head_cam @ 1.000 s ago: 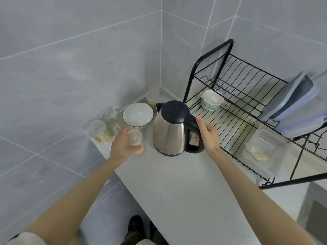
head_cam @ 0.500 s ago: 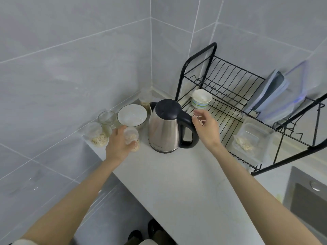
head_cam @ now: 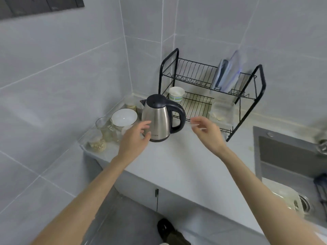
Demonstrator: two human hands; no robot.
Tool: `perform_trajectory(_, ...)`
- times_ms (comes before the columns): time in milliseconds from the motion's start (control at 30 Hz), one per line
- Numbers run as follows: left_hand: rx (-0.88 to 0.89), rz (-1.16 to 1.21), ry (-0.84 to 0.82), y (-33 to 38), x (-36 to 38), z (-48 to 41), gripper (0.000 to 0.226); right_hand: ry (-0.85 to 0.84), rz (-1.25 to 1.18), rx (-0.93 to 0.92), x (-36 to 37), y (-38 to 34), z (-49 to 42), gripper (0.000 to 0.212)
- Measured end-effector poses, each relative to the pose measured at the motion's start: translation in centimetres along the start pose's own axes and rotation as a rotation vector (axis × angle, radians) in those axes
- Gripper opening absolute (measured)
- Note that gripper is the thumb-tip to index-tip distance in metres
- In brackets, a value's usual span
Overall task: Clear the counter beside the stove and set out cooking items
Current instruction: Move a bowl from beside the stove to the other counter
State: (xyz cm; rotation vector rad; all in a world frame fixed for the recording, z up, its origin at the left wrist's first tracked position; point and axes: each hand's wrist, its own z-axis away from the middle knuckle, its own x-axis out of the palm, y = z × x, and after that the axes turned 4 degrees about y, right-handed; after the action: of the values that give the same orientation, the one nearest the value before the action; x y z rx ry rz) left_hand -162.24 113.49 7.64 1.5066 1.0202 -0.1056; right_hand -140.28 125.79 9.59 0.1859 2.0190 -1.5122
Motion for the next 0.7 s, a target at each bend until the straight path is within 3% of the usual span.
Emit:
perform_trajectory(433, 0.370, 0.092, -0.418, 14.5, 5.2, 10.1, 0.037, 0.474, 0.085, 0.194, -14.2, -0.7, 23.1, 0.025)
perform_trajectory(700, 0.691, 0.137, -0.766, 28.3, 12.0, 23.8, 0.044, 0.811, 0.160, 0.376, -24.4, 0.1, 43.4, 0.025)
